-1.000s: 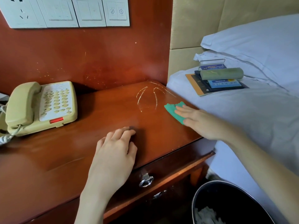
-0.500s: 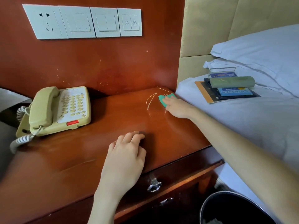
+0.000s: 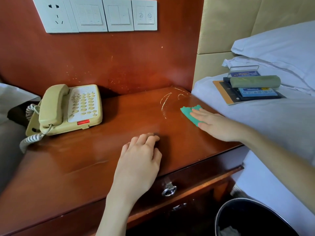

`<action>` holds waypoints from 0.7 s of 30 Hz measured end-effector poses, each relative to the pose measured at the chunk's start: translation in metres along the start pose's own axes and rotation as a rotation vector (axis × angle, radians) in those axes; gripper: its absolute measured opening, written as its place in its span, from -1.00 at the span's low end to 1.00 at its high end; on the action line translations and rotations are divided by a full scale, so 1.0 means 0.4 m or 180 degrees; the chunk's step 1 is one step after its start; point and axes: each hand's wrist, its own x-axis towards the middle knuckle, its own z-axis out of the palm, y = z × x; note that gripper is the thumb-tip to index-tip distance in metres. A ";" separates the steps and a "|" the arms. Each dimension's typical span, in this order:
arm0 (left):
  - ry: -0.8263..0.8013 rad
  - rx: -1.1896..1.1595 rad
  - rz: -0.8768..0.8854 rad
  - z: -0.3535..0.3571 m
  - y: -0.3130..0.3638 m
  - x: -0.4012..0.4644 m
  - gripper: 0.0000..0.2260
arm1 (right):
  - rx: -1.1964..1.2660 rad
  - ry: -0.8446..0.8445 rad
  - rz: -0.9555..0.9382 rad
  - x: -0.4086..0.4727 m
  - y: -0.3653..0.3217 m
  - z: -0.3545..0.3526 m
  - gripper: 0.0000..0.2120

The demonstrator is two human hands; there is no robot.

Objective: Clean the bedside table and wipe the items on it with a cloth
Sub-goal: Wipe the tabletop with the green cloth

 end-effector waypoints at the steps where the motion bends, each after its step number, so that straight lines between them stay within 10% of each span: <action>1: 0.0002 -0.0003 0.0000 0.000 0.000 0.000 -0.67 | -0.0043 0.0004 0.0118 0.017 0.006 -0.007 -0.52; 21: 0.0140 -0.0117 -0.0080 0.007 0.000 0.005 -0.71 | 0.0039 0.0329 0.0899 0.374 -0.052 -0.039 -0.53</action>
